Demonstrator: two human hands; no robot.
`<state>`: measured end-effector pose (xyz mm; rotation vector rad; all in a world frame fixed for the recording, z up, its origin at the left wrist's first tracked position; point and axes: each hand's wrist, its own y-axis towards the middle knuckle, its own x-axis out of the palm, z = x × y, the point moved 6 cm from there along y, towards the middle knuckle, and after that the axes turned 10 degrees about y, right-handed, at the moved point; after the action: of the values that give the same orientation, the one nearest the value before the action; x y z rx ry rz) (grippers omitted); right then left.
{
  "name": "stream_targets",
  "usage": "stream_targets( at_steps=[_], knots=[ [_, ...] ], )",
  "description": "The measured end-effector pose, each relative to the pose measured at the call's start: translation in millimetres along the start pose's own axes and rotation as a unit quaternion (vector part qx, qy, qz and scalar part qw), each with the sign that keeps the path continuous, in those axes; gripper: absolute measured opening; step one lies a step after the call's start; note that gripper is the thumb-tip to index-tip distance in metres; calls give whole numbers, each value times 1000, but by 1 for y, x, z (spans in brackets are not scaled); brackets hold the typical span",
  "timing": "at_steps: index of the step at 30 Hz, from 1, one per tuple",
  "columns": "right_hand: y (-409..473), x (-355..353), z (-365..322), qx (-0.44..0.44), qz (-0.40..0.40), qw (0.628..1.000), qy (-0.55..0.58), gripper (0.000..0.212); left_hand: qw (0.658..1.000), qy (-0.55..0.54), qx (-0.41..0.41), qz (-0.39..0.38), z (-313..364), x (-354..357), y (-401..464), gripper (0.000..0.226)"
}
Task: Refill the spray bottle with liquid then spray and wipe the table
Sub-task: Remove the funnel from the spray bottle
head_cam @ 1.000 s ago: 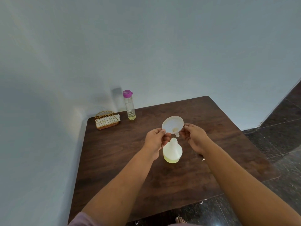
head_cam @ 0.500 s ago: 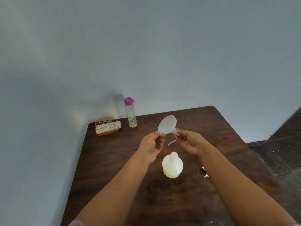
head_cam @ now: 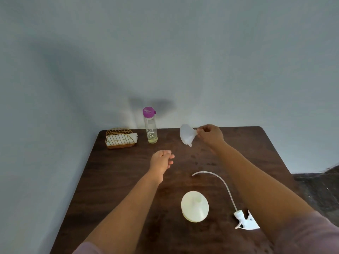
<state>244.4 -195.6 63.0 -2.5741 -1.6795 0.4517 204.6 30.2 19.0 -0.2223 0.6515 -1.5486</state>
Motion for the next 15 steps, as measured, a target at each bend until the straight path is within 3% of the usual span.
stream_targets(
  at_steps=[5,15],
  knots=[
    [55,62,5,-105,-60,972,-200,17,999,34,19,22,7,3,37,13],
    [111,144,38,-167,-158,905,-357,18,999,42,0,13,-20,7,63,10]
  ],
)
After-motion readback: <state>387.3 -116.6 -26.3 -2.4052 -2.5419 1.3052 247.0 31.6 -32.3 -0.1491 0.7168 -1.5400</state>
